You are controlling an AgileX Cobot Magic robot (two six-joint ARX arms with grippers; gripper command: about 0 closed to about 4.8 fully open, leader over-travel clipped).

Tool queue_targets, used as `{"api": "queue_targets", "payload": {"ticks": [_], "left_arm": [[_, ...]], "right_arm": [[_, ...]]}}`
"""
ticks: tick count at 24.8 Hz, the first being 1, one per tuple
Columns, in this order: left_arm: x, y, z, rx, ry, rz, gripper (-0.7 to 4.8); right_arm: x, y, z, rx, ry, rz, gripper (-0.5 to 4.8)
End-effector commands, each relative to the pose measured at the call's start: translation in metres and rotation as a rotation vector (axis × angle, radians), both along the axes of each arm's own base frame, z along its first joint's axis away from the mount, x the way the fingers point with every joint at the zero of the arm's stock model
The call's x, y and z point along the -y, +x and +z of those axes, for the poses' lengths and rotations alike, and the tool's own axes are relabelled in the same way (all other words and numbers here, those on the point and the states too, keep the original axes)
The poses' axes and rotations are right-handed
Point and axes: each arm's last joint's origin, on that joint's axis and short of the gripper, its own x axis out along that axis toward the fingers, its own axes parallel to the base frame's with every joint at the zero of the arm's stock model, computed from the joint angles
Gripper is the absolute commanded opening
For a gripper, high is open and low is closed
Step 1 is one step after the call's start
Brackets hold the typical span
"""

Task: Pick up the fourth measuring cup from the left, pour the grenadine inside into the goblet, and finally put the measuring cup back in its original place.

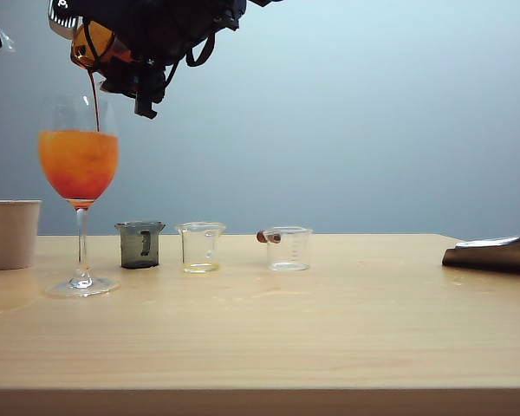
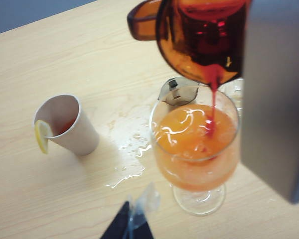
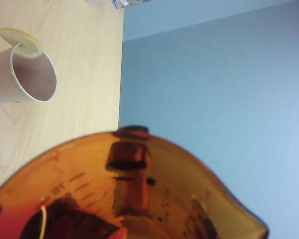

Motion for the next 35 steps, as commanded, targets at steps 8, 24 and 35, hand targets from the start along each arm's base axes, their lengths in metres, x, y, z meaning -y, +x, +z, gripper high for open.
{"api": "queue_targets", "payload": {"ticks": [8,24,35], "left_arm": [[0.0,0.0,0.003,0.003,-0.134,0.0,-0.05],[-0.001,-0.007,0.003,-0.006,-0.084,0.055,-0.04],[-0.001,-0.007,0.003,-0.007,-0.084,0.057,-0.04]], "right_arm": [[0.001,-0.002,0.009,0.031,0.036,0.002,1.07],[-0.001,-0.004,0.014,0.111,0.043,0.009,1.07],[-0.007,-0.01,0.02,0.205,0.043,0.026,1.07]]}}
